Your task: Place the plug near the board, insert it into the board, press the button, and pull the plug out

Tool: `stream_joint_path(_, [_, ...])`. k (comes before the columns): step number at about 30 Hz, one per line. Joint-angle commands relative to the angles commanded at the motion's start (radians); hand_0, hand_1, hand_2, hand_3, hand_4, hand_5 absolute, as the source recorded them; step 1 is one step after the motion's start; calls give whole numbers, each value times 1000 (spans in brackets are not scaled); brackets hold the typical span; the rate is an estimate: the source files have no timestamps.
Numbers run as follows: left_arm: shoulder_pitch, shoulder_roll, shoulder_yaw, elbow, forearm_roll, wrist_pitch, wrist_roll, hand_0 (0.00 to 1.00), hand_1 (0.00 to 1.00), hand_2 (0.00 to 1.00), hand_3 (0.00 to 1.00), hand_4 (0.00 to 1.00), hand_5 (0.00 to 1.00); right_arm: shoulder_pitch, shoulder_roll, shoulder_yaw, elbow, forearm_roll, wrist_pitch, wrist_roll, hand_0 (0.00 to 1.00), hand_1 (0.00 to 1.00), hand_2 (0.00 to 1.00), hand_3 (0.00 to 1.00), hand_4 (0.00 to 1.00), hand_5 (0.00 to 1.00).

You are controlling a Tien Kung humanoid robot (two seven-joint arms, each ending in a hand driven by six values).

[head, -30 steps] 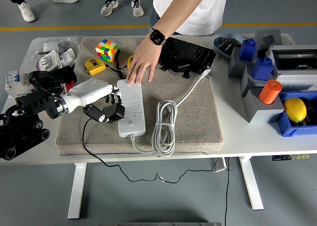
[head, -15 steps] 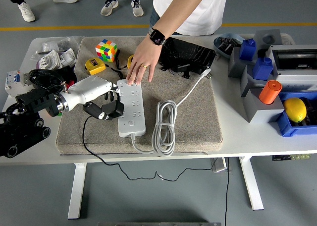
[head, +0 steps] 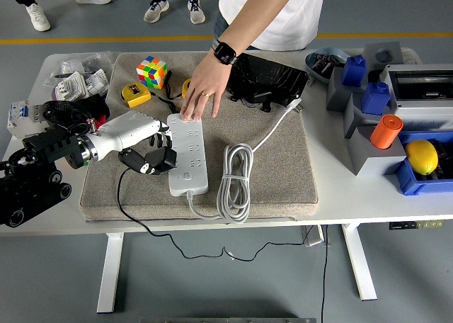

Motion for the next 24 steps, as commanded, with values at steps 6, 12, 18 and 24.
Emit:
stream_joint_path(6, [2, 1, 0, -2, -1, -7, 3, 414, 418, 436, 532, 891, 59, 0, 0, 0, 0, 0, 0, 0, 710, 712, 711, 603, 998, 610])
stream_joint_path(12, [3, 1, -9, 0, -9, -14, 3, 462, 457, 484, 544, 912, 75, -1, 1, -1, 0, -1, 0, 1, 708, 712, 711, 603, 998, 609])
stream_joint_path(18, [1, 2, -13, 3, -12, -10, 0, 503, 518, 545, 568, 927, 87, 1, 1, 2, 0, -2, 0, 1, 708, 712, 711, 602, 998, 608])
stream_joint_path(24, [-1, 1, -13, 4, -12, -14, 4, 506, 528, 553, 572, 938, 100, 1, 1, 3, 0, -2, 0, 1, 709, 712, 711, 602, 998, 609])
